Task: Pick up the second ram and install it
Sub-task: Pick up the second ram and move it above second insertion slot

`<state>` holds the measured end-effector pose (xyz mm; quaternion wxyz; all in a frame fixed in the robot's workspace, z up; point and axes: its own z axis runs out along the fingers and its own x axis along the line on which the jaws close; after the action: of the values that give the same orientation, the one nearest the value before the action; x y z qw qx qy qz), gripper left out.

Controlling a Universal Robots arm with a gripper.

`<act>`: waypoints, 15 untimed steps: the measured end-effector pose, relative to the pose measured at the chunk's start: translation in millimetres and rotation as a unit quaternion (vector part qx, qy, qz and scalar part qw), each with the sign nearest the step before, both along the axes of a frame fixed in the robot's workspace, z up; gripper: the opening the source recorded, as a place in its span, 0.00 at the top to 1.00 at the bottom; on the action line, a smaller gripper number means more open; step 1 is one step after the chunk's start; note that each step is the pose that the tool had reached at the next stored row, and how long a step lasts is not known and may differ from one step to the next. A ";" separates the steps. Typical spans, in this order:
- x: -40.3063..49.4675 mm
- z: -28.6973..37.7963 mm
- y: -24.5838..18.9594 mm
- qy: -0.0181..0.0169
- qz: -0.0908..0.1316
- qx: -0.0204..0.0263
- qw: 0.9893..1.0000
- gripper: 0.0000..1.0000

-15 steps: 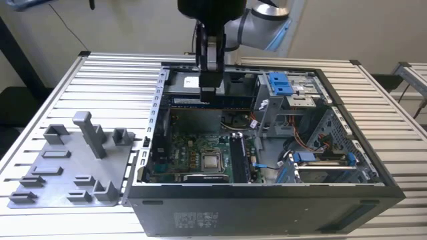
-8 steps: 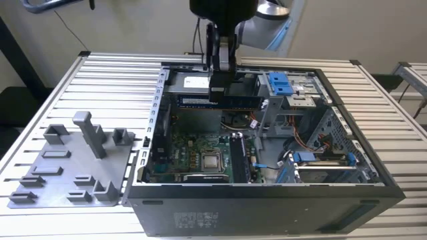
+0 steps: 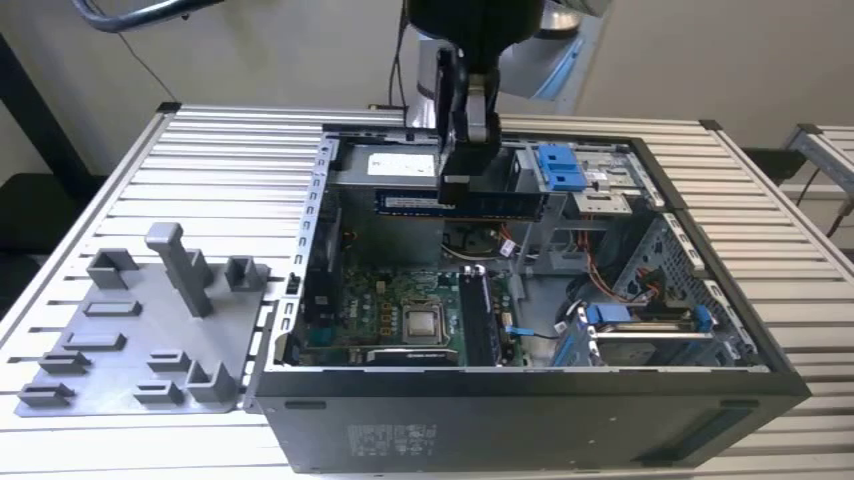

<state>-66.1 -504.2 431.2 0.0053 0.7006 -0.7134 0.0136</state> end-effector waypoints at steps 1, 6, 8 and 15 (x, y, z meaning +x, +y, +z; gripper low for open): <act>2.2 0.0 0.0 0.000 0.000 0.000 1.000 0.87; 14.5 0.0 0.0 0.000 0.000 0.000 1.000 0.87; 19.9 0.0 0.0 0.000 0.000 0.000 1.000 0.87; 39.3 0.0 0.0 0.000 0.000 0.000 1.000 0.87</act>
<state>-26.8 -504.2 431.2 0.0053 0.7006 -0.7134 0.0135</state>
